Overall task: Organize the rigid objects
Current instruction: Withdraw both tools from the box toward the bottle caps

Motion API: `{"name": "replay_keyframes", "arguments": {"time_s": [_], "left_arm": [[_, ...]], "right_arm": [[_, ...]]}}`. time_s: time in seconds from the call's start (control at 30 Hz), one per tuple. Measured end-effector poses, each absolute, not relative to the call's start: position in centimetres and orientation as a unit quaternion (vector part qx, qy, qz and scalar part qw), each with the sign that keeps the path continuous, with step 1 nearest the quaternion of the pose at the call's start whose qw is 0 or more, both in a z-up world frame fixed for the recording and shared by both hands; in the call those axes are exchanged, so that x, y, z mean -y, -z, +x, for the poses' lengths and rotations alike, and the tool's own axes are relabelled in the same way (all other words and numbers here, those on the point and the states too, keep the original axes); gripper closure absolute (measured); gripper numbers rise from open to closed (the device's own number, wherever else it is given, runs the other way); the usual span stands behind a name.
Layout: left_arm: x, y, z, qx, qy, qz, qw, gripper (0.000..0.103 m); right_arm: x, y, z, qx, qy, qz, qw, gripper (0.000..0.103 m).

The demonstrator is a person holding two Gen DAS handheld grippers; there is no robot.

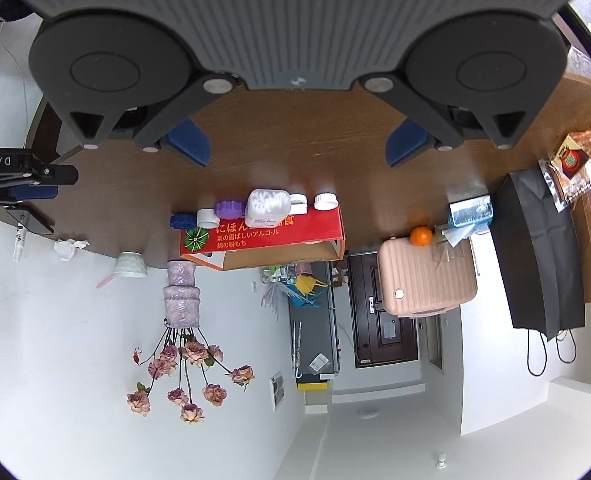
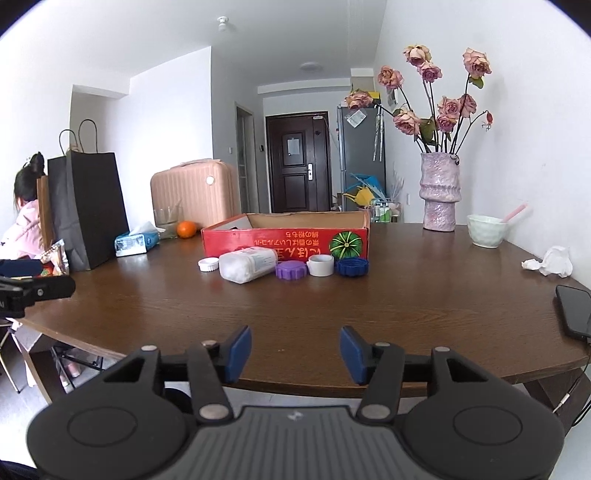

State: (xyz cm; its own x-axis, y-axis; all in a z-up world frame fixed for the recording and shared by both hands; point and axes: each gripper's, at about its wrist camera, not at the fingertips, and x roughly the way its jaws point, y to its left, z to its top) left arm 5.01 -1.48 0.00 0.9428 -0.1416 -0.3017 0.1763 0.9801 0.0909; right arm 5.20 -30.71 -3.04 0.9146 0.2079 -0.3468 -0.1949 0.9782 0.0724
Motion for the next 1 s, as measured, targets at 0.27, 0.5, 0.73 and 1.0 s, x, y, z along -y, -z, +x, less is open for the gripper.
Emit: {"name": "replay_keyframes", "arguments": {"time_s": [0.27,0.5,0.73,1.0], "left_arm": [[1.8,2.2,6.7,-0.171,0.088,0.048,0.98,0.0],[1.1,2.5,9.1,-0.186,0.082,0.03,0.979,0.0],[1.9,3.1,13.3,-0.216,0.076,0.041,0.973,0.0],[2.6,3.4,19.6,-0.257,0.059,0.051,0.963,0.0]], "right_arm": [[30.4,4.8,6.4,-0.18,-0.086,0.045,0.979,0.044],[30.6,5.6,8.3,-0.19,-0.073,0.064,0.977,0.044],[31.0,6.3,12.3,-0.217,-0.071,0.072,0.971,0.044],[32.0,6.0,17.4,-0.23,-0.063,0.097,0.966,0.044]]}}
